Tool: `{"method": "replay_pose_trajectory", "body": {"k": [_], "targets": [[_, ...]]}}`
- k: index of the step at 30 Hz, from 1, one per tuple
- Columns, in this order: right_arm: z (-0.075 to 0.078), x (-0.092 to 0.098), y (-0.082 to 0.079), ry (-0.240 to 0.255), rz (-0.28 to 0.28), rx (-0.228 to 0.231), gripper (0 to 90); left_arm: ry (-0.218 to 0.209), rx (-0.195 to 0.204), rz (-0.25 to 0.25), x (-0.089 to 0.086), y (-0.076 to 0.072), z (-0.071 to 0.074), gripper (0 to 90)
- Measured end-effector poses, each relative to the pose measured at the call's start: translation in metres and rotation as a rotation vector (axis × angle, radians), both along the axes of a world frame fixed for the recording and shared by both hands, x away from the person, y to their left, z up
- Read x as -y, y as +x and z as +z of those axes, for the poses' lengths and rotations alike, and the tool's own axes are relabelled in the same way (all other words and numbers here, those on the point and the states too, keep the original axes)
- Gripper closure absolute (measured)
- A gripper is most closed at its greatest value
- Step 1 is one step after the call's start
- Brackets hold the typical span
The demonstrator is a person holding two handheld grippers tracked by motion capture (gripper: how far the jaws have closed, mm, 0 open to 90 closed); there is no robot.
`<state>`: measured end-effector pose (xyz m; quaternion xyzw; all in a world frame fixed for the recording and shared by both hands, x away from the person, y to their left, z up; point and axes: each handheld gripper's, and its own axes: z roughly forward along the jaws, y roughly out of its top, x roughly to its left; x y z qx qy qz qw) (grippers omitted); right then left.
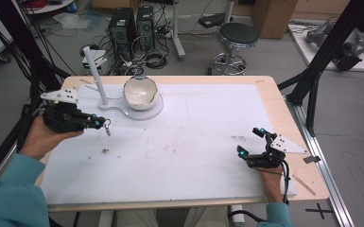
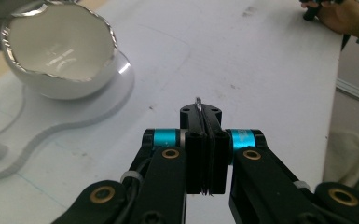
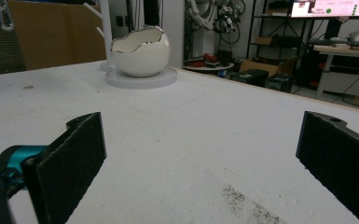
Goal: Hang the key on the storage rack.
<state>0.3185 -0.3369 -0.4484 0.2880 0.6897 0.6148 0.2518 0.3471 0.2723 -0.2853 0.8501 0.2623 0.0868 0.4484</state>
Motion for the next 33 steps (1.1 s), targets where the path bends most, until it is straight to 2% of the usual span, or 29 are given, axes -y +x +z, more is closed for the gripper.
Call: {"method": "replay_pose_trajectory", "body": {"k": [5,10,17,26,29,33], "targets": [[0.000,0.000,0.000,-0.004,-0.001,0.001,0.6,-0.013,0.021,0.033,-0.007,0.012,0.018,88.4],[0.000,0.000,0.000,-0.002,-0.002,0.000,0.6,0.002,0.033,0.072,-0.011,0.026,0.035,88.4],[0.000,0.000,0.000,-0.004,-0.002,0.000,0.7,0.012,0.021,0.121,-0.018,0.051,0.050,88.4],[0.000,0.000,0.000,-0.002,-0.001,0.000,0.7,0.007,0.003,0.173,-0.031,0.082,0.054,88.4],[0.000,0.000,0.001,0.000,-0.002,0.004,0.7,-0.001,-0.011,0.193,-0.034,0.092,0.051,88.4],[0.000,0.000,0.000,-0.001,-0.003,-0.004,0.7,0.018,-0.035,0.220,-0.036,0.102,0.044,88.4]]}}
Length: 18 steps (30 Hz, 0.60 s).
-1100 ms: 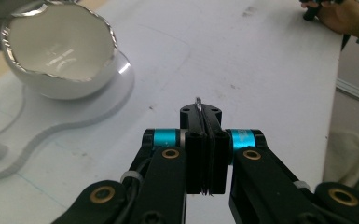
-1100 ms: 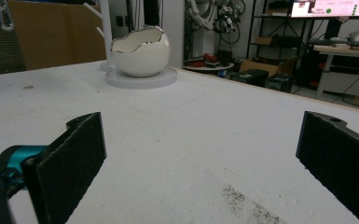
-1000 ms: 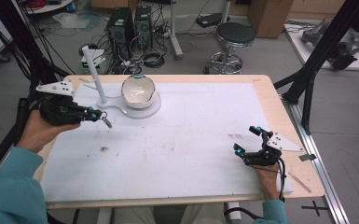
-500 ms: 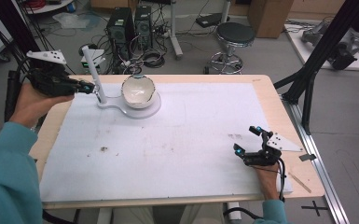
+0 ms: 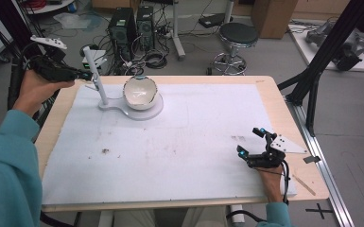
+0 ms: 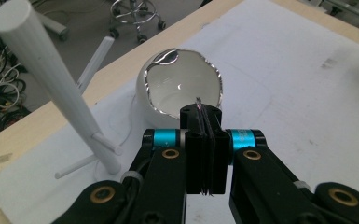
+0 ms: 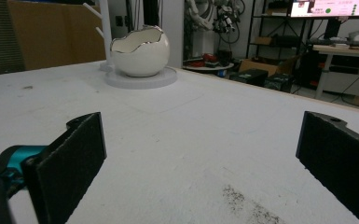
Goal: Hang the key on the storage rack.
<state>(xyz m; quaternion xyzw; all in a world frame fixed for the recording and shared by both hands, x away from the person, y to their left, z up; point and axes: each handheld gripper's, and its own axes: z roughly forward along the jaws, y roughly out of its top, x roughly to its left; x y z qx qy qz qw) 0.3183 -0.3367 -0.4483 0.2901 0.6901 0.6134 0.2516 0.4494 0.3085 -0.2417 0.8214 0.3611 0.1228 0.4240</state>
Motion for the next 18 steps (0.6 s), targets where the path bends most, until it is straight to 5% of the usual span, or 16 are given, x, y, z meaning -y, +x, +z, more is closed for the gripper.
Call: {"method": "replay_pose_trajectory", "body": {"k": [18], "targets": [[0.000,0.000,0.000,-0.001,-0.001,0.001,0.7,0.046,-0.091,0.034,-0.003,0.029,-0.026,88.3]]}}
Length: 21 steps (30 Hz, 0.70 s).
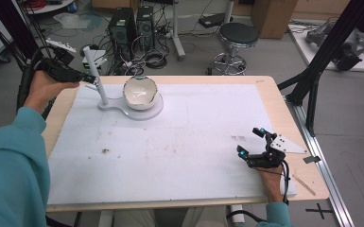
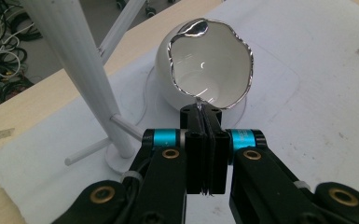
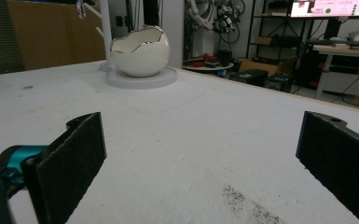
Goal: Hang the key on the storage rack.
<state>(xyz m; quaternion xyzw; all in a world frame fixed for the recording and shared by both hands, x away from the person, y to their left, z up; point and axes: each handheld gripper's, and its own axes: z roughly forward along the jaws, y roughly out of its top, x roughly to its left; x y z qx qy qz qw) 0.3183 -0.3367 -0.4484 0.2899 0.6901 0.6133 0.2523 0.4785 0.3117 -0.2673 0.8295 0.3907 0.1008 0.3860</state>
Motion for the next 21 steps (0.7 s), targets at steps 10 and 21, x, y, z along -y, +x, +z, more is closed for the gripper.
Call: {"method": "replay_pose_trajectory", "body": {"k": [10,21], "targets": [[0.000,0.000,0.000,-0.004,0.001,0.003,0.6,0.018,-0.020,0.020,-0.008,0.005,-0.009,88.3],[0.000,0.000,0.000,-0.004,0.002,0.005,0.7,0.015,-0.022,0.037,-0.012,0.007,-0.012,88.3]]}}
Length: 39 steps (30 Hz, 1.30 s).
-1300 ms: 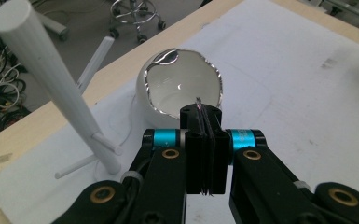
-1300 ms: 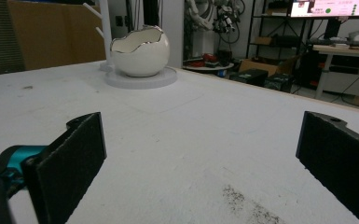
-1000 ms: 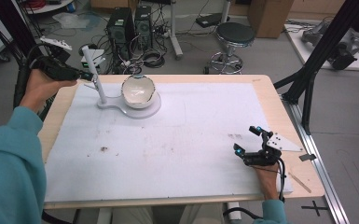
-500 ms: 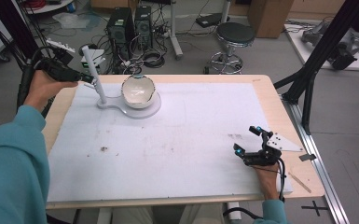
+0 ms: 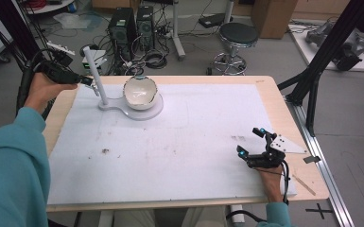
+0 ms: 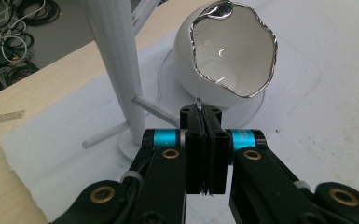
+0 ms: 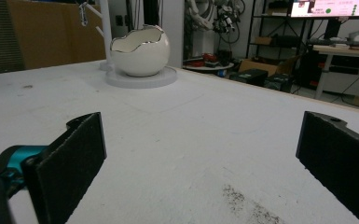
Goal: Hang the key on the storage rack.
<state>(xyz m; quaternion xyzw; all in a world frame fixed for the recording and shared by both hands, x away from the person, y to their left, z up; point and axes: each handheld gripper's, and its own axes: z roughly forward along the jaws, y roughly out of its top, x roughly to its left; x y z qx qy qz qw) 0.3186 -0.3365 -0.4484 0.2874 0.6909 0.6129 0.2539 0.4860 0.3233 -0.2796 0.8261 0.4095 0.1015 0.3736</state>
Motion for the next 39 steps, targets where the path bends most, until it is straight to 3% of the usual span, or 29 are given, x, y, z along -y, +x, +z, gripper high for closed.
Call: {"method": "replay_pose_trajectory", "body": {"k": [29,39], "targets": [[0.000,0.000,0.000,0.001,0.000,0.001,0.7,-0.012,-0.008,0.000,-0.010,0.010,-0.009,88.2],[0.000,0.000,0.000,0.000,0.001,-0.001,0.7,0.004,0.027,-0.013,-0.010,0.013,-0.012,88.0]]}}
